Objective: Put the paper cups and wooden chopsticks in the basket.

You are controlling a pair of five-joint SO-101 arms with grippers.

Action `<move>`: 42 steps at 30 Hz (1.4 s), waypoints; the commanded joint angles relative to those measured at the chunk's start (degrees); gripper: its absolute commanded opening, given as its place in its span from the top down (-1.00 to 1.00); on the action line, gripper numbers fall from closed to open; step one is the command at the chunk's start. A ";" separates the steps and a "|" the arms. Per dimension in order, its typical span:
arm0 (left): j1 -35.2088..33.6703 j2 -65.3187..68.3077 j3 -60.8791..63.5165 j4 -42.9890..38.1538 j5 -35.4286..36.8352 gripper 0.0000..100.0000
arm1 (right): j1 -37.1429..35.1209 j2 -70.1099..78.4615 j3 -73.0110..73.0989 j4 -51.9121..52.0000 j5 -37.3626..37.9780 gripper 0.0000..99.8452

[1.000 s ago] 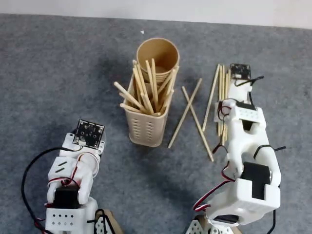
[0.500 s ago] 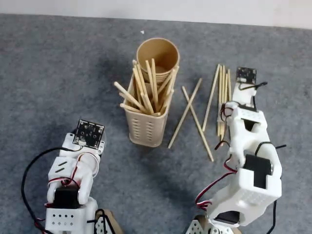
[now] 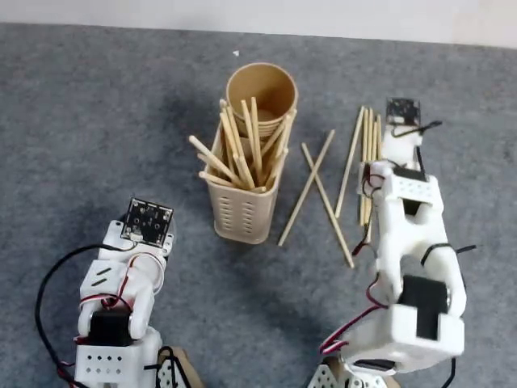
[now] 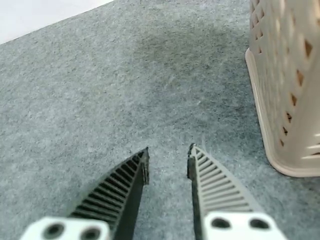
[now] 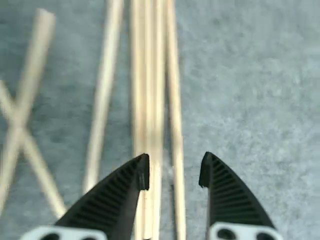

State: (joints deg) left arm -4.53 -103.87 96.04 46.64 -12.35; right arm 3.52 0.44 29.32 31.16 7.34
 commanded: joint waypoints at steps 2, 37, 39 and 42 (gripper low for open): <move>0.92 -0.13 1.01 -0.97 -0.62 0.68 | -1.54 -1.89 -1.36 0.22 0.35 0.65; 0.84 -0.13 1.01 -0.97 -0.62 0.68 | -1.45 -2.86 -4.88 -1.63 0.35 0.98; 0.84 -0.13 1.01 -0.97 -0.62 0.68 | -2.68 -9.01 -4.88 -1.63 0.62 0.98; 0.84 -0.13 1.01 -0.97 -0.62 0.68 | -4.09 -19.21 -3.56 -2.07 0.35 0.98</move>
State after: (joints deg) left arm -4.53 -103.87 96.04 46.64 -12.35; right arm 1.23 -7.38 27.12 30.46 7.34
